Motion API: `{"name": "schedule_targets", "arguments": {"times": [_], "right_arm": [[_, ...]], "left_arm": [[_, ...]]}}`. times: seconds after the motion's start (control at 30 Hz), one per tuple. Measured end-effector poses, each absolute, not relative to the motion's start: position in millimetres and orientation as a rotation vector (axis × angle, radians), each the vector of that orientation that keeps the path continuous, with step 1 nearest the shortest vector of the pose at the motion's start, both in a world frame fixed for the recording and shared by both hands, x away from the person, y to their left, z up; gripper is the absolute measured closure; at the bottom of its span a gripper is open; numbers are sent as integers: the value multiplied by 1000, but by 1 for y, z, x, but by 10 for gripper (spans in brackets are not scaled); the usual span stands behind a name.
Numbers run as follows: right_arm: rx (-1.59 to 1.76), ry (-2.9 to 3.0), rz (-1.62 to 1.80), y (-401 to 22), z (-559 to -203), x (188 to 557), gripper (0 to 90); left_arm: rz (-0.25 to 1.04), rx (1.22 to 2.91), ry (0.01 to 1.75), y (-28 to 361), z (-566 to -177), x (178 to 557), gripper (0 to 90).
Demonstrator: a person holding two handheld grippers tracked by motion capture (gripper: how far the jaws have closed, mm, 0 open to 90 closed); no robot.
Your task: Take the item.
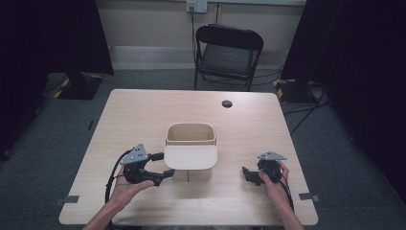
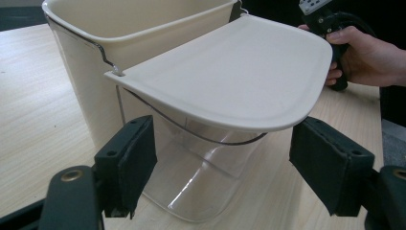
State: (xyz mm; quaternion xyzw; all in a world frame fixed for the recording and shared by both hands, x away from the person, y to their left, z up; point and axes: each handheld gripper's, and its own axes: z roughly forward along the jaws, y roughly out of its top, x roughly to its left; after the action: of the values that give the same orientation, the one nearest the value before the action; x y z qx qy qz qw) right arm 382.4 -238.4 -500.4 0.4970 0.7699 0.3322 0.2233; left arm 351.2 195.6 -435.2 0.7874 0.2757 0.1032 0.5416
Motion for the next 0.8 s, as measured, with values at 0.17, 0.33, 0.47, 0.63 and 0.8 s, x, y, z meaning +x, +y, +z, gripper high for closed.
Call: {"name": "schedule_targets", "arguments": {"times": [0.17,0.33,0.47,0.63,0.8], "right_arm": [[1372,2126,917,-238,-500,382,129],[1372,2126,917,-238,-500,382,129],[1372,2126,917,-238,-500,382,129],[1372,2126,917,-238,-500,382,130],[1372,2126,917,-238,-500,382,129]], "left_arm": [[261,1873,658,195,-434,350,243],[269,1857,657,195,-431,350,244],[270,1846,653,195,-430,351,239],[271,1839,653,195,-429,350,230],[275,1837,656,195,-428,351,221]]}}
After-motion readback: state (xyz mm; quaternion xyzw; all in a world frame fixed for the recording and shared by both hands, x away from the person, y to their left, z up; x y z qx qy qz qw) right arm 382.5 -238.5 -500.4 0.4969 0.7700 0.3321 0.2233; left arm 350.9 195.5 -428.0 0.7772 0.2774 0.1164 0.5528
